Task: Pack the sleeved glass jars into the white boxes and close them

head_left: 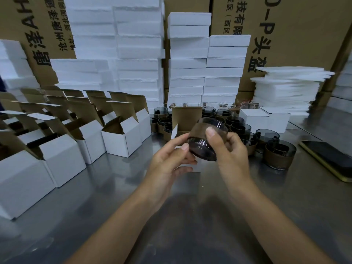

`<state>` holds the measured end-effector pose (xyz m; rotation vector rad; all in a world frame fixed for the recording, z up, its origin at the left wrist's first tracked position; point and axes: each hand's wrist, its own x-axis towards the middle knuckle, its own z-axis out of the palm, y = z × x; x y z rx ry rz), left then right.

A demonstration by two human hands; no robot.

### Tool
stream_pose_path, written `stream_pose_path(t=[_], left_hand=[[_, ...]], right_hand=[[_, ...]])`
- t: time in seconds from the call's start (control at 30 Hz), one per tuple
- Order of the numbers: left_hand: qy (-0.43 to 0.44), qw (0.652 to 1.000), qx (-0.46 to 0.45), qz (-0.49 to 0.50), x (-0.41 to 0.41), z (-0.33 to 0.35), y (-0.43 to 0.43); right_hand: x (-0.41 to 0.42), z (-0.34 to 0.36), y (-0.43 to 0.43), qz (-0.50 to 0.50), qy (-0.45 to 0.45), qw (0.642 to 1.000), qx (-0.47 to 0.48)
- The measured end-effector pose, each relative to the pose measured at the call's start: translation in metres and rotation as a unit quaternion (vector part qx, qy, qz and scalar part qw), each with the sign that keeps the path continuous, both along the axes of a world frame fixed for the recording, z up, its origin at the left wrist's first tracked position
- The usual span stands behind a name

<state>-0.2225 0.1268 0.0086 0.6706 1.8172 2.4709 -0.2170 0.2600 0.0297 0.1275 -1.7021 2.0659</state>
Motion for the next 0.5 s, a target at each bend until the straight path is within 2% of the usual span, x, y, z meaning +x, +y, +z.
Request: stream_pose_path(t=[0.2,0.33,0.5], left_hand=[[-0.008,1.0,-0.014,0.0,-0.0007,-0.0016,-0.0027],[-0.011,1.0,-0.018,-0.006,-0.0007,-0.0021,-0.0027],[-0.005,1.0,-0.029,0.011,-0.0003,-0.0027,0.0016]], right_hand=[[-0.0007,0.0032,0.0029,0.034,-0.12,0.992,-0.008],[-0.0016,0.0038,0.0032,0.042,-0.133,0.99,-0.008],[-0.0036,0.001,0.0057,0.021,-0.106,0.994,-0.001]])
